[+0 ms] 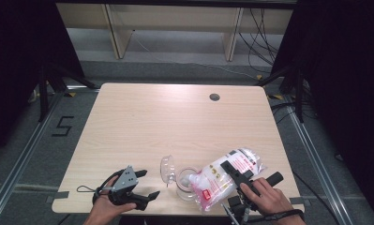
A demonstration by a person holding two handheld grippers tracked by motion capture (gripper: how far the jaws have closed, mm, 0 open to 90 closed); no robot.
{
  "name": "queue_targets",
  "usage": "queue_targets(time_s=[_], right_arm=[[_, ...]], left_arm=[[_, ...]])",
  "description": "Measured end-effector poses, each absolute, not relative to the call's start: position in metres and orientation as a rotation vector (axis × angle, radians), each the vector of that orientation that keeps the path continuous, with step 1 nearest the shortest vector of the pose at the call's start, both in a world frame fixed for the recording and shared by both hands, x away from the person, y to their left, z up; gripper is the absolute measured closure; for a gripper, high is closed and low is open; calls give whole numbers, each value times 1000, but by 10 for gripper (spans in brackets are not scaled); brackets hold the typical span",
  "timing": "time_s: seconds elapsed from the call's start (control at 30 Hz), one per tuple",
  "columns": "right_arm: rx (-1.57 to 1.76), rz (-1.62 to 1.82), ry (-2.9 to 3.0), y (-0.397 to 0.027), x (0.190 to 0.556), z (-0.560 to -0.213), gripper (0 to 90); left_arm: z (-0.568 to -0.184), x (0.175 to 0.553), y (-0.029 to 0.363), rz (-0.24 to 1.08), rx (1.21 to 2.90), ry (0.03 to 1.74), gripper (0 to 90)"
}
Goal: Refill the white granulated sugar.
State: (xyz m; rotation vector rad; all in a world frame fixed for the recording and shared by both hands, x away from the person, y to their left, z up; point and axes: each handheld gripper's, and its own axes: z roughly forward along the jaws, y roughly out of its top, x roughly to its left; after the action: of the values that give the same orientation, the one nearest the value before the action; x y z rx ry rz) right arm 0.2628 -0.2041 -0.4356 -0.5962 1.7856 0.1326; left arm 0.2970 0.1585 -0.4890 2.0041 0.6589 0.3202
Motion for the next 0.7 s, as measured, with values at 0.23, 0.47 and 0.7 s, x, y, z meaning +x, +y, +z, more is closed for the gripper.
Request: queue_targets(time_s=[0.23, 0.47, 0.7], right_arm=[[-616, 121, 1790, -203, 263, -434, 522], [-623, 120, 1786, -203, 264, -432, 523], [-613, 125, 1783, -204, 264, -433, 524]], left_arm=[[-489, 296, 157, 314, 1995, 680, 153], [-489, 296, 158, 322, 2001, 666, 153], [-489, 297, 158, 328, 2030, 677, 154]])
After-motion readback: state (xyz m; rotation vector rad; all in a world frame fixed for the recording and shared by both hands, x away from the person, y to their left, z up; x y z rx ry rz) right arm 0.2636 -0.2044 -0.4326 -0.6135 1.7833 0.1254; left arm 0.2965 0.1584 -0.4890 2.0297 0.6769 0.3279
